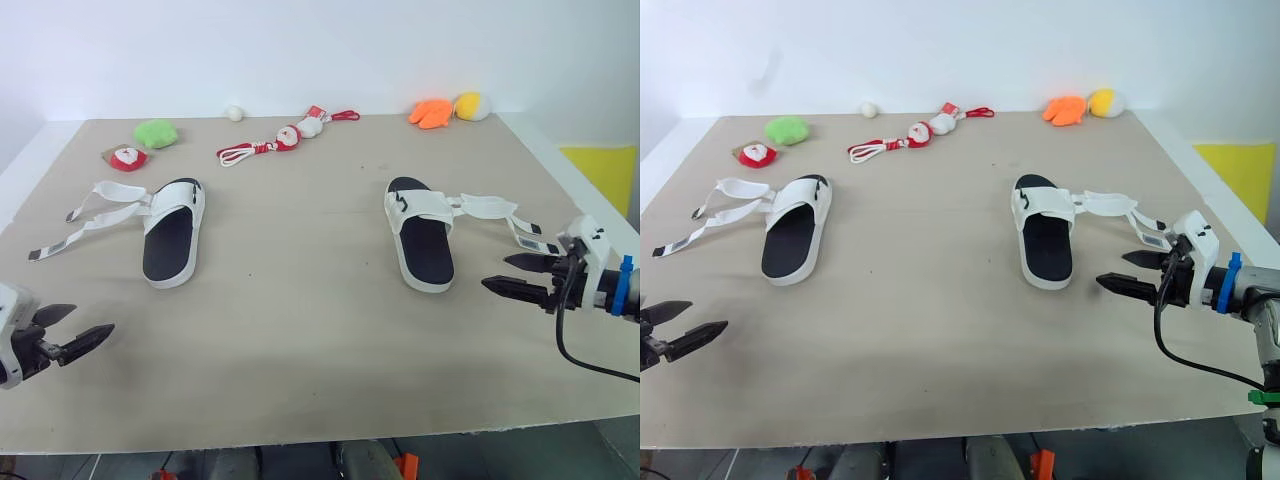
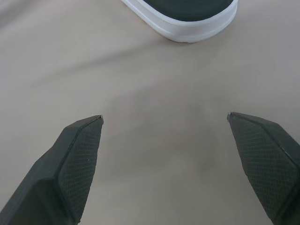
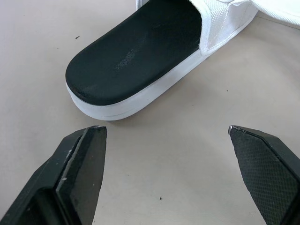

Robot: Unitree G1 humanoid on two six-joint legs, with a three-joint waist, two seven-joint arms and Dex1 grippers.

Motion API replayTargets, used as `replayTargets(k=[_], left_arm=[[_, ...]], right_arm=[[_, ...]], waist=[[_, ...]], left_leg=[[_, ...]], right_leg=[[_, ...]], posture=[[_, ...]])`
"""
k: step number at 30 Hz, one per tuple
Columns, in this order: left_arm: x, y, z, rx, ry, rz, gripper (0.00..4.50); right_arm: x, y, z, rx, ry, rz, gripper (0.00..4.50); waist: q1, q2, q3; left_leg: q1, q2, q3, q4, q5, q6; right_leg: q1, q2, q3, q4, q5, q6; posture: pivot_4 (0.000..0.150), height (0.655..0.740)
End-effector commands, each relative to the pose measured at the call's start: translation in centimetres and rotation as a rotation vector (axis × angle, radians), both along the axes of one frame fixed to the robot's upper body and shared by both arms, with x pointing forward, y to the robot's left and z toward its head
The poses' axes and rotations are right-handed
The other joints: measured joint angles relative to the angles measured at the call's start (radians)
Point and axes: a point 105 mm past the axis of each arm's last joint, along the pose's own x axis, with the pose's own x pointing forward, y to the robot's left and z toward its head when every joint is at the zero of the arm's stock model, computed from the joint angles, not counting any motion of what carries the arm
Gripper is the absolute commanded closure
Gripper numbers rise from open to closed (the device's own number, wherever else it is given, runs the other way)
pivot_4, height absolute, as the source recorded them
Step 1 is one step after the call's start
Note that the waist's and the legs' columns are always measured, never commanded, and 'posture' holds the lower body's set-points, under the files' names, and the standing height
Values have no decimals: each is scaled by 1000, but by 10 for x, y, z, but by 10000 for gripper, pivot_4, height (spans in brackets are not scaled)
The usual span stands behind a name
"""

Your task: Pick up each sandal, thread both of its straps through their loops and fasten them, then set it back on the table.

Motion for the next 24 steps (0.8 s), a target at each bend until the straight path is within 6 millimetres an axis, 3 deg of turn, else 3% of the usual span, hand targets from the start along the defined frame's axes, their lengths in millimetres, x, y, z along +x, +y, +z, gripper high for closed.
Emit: replayTargets(k=[1, 24], left_arm=[[0, 0, 7, 5, -18, -11, 1074], [-3, -2, 4, -31, 18, -14, 1074]], right_arm=[[2, 1, 18, -18, -53, 19, 0], [2, -1, 16, -16, -48, 22, 0]], waist=[[0, 0, 0], [0, 0, 0]], left_leg=[[0, 0, 0, 0, 0, 0], [1, 0, 0, 1, 0, 0]], right_leg=[[0, 0, 0, 0, 0, 0], [1, 0, 0, 1, 0, 0]], posture=[[1500, 7400], [1500, 7400]])
